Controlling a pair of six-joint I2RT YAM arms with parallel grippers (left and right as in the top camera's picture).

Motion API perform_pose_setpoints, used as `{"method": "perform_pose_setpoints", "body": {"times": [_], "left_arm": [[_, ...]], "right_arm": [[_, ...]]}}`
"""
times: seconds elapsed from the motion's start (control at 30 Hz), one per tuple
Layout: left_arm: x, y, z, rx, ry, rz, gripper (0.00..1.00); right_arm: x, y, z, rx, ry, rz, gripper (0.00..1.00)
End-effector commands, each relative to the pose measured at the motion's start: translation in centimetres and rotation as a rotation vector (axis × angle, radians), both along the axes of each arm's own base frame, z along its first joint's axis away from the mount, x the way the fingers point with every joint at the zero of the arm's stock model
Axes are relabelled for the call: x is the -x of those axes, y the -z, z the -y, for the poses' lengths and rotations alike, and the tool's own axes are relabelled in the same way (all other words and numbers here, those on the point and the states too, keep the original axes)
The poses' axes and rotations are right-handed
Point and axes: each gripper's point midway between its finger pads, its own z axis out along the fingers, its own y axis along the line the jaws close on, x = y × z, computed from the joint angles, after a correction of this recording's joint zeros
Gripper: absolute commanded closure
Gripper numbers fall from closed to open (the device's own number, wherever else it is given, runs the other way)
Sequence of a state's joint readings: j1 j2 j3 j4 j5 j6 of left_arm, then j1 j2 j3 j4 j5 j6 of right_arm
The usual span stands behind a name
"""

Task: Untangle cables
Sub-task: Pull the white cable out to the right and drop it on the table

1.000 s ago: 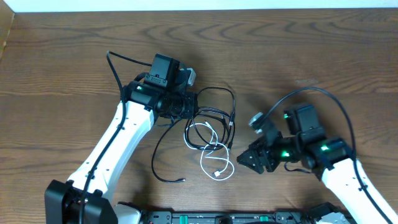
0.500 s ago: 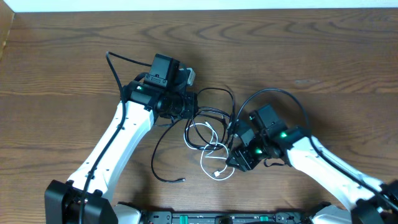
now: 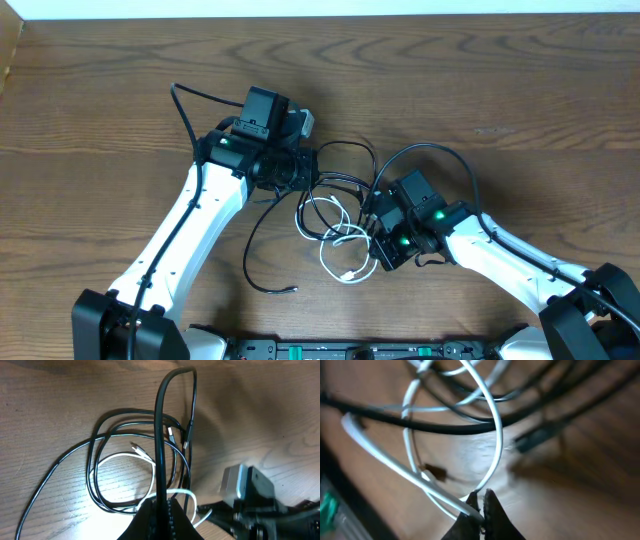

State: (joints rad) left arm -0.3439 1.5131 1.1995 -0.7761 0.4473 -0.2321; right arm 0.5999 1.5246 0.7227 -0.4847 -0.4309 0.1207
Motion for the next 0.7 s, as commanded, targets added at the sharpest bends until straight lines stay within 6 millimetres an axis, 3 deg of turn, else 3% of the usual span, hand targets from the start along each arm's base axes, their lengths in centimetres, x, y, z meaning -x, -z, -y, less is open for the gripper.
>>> {"method": "perform_pose_setpoints", "body": {"times": [0.0,0.1,0.3,0.43,0.63,0.67], "left_arm": [[0.3,0.0,0.0,0.004,0.001,-0.006,0.92],[0.4,0.4,-0.8,-0.040,-0.014,-0.016,0.92],[1.3,1.6,-3.1,-0.172,-0.053,-0.051,0.92],[1.5,1.9,-3.9,-0.213,-0.064,-0.060,0.93],[1.7,2.1,-4.7,-0.260,-0.076,-0.065,0.93],[1.7,2.2,-4.8,-0.263,-0.076,-0.068,0.93]], "right_arm": [[-1.8,0.6,1.9,0.110,0.173,0.024,0.99],[-3.2,-0.5,2.7,0.106,0.239,0.052,0.99],[-8.7,-7.4,7.8,0.149,0.450,0.217,0.99],[-12.0,-13.3,12.6,0.190,0.625,0.351,0.99],[-15.0,-22.0,20.1,0.195,0.883,0.531,0.99],[-15.5,-24.7,22.5,0.182,0.958,0.587,0.99]]}}
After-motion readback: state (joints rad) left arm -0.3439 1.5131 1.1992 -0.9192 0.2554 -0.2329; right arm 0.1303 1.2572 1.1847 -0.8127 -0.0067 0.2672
